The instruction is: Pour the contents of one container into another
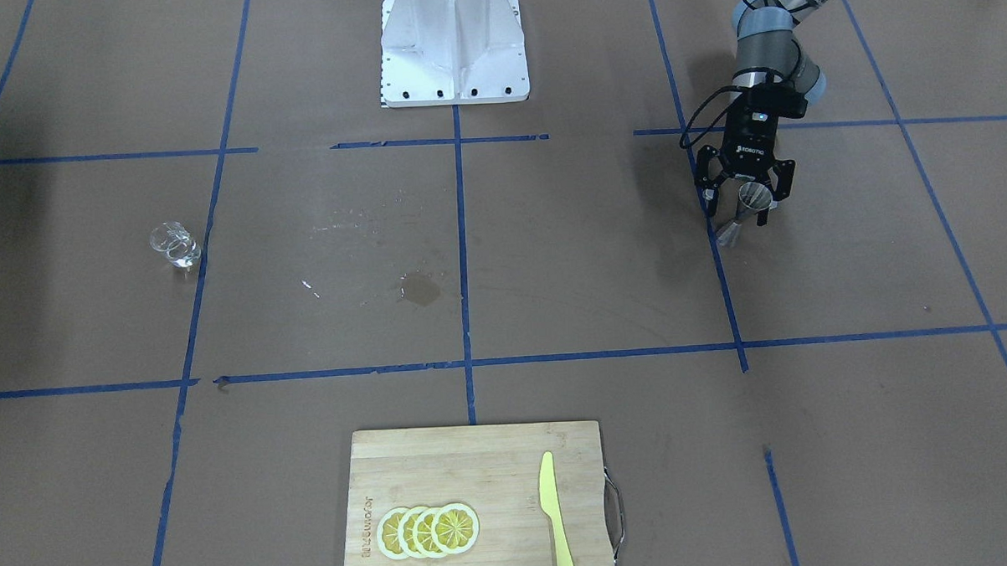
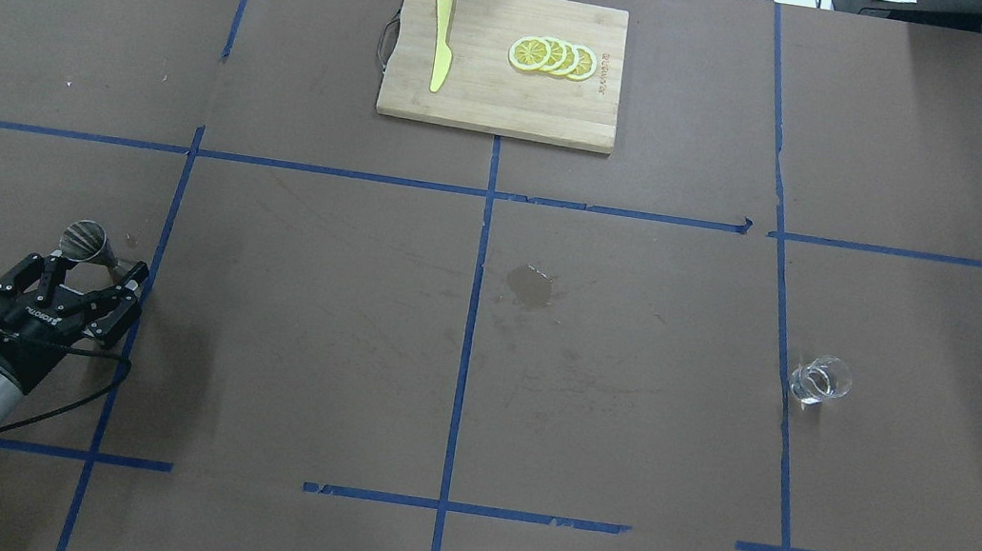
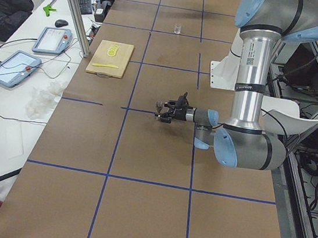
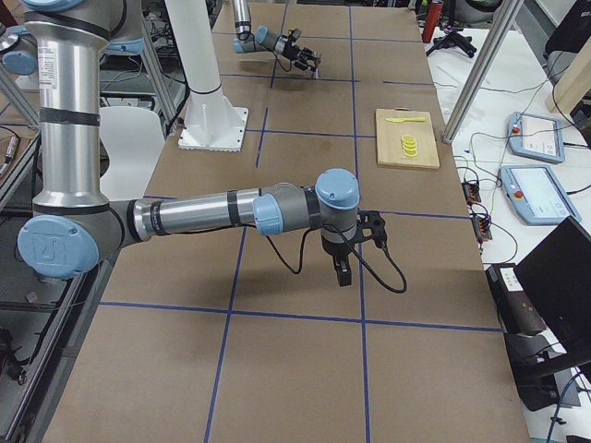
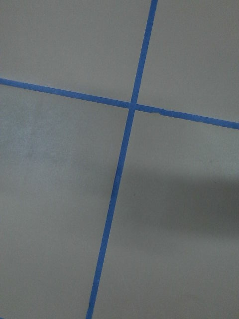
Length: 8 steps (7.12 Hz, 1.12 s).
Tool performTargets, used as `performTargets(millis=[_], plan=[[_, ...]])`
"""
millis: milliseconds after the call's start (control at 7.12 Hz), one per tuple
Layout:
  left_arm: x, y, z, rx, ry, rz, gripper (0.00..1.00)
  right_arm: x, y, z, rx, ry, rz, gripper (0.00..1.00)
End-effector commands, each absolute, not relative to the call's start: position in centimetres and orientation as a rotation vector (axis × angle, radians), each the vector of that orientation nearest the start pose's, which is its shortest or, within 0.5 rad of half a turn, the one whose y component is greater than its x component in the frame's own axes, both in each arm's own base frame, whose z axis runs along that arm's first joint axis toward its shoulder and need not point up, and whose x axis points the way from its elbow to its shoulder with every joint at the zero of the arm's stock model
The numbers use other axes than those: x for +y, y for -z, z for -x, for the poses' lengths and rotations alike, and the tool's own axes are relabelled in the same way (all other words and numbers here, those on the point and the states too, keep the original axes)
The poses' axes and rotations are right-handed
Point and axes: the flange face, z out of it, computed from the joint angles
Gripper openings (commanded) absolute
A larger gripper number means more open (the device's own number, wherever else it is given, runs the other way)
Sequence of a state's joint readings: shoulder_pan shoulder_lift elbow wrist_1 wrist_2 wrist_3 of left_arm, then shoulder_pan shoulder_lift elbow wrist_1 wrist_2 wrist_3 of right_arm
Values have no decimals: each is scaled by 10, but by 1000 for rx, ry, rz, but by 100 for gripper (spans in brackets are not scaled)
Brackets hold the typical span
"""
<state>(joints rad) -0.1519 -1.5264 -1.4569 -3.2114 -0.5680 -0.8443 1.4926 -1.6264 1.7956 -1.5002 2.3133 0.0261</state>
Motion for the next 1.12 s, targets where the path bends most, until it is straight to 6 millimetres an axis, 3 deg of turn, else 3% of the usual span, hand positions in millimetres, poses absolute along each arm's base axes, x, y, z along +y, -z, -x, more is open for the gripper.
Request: performTargets(millis=[0, 982], plan=[[-280, -555, -391, 858, 285, -1269, 74, -481, -568, -28, -750, 139, -191, 100], [-280, -559, -393, 869, 258, -1251, 74, -480, -567, -29, -749, 139, -193, 100]])
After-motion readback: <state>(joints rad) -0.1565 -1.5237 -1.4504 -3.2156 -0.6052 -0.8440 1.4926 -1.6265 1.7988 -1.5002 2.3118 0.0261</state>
